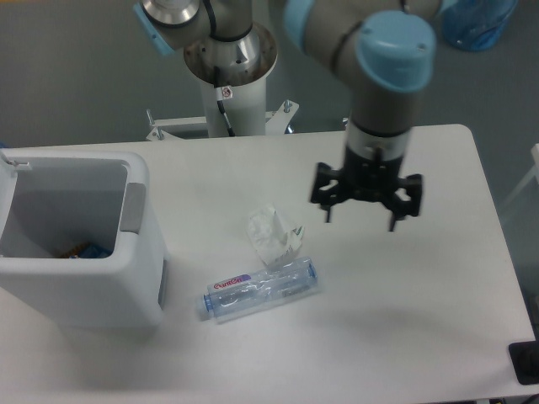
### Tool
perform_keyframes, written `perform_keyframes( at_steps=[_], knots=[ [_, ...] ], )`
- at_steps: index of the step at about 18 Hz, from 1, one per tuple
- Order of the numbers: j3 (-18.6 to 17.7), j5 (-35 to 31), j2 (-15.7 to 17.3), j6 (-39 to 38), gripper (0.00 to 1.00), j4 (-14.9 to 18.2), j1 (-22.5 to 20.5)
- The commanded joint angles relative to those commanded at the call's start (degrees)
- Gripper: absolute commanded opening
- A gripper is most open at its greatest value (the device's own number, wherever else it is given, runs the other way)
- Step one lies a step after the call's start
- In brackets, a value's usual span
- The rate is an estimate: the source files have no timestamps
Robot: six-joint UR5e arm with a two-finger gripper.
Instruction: Open the trash can
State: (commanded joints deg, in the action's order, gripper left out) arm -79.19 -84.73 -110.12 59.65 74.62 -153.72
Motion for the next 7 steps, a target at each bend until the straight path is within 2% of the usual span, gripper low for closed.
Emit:
perform_keyframes(
  at_steps=[7],
  knots=[
    [-0.09,-3.25,-1.5,1.78,1.0,-0.44,0.43]
  ],
)
